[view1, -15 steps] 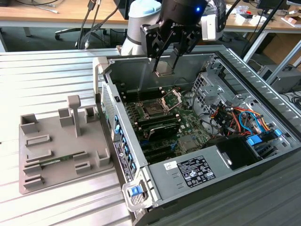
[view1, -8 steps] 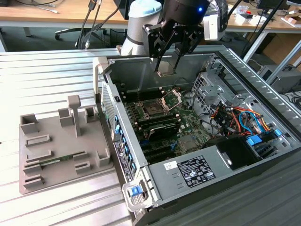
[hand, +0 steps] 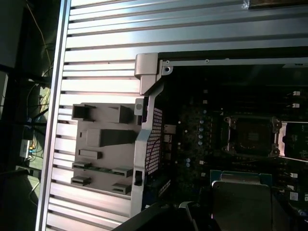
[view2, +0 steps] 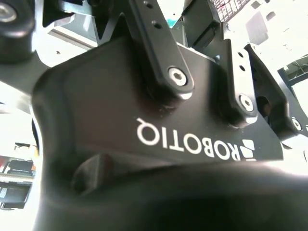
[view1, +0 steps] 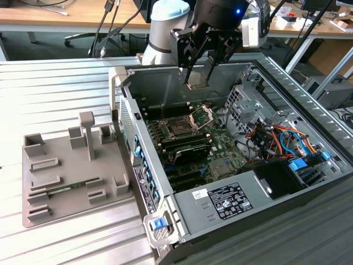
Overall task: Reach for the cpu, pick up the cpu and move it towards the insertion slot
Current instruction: 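Pick up the cpu and move it towards the insertion slot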
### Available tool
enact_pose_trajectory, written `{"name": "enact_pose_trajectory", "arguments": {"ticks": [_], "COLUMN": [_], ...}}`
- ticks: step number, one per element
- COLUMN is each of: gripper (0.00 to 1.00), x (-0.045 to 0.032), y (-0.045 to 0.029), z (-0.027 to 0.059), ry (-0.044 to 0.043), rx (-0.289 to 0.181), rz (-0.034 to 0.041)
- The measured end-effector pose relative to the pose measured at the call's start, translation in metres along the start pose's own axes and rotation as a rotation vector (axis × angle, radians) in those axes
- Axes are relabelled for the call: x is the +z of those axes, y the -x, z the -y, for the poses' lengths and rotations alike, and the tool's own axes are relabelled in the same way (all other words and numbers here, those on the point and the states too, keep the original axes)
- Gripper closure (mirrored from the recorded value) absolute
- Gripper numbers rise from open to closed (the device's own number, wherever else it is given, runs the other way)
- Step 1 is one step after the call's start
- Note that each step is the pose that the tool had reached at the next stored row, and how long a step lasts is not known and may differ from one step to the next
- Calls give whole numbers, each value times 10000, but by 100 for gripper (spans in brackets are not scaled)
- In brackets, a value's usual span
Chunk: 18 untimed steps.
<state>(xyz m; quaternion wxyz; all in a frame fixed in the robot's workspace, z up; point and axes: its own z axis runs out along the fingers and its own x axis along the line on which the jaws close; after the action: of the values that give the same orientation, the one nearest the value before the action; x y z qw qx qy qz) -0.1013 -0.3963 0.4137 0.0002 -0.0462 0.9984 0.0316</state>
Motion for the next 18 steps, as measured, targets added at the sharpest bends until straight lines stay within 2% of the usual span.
{"name": "enact_pose_trajectory", "arguments": {"ticks": [18], "gripper": [46], "x": [2], "y": [121], "z": [11], "ry": [0], "rx": [0], "rz": [0]}}
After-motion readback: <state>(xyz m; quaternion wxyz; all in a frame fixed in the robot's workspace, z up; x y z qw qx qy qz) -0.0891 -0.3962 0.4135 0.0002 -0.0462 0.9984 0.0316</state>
